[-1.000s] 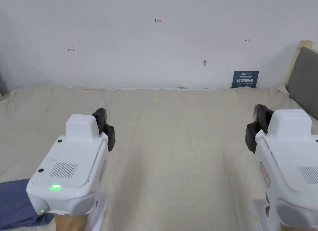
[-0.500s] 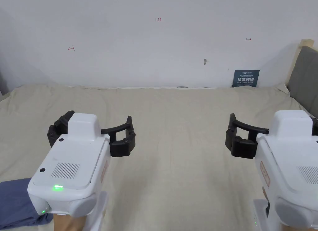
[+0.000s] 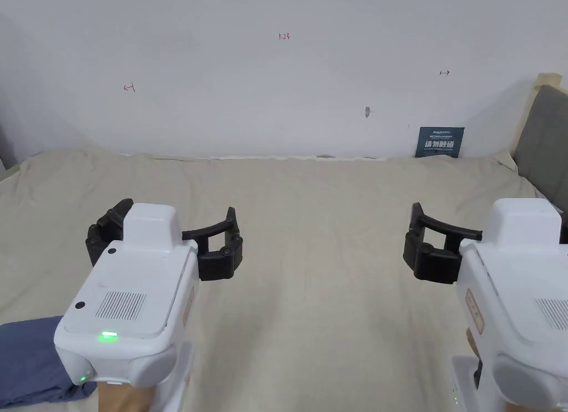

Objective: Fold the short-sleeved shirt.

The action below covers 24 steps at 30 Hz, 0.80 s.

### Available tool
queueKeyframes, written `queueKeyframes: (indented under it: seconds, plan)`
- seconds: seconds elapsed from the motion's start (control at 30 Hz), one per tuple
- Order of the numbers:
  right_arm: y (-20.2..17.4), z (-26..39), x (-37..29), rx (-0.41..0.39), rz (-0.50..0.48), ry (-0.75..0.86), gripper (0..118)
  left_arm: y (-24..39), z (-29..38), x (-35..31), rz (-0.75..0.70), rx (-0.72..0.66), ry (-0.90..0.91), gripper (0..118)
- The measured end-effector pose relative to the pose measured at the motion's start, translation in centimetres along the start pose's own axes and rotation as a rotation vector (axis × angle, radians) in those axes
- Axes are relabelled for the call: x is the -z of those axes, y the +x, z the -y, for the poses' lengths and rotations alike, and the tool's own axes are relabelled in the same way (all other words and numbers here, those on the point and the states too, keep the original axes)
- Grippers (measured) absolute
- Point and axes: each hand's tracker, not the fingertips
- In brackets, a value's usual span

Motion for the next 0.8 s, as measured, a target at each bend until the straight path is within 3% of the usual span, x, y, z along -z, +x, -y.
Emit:
queueKeyframes:
  seconds: [0.8]
  plan:
    - [0.01,-0.21,0.14,0.001,-0.008,0.008,118,-1.04,-0.63,-0.57,-0.011,-0.006,0.02,118]
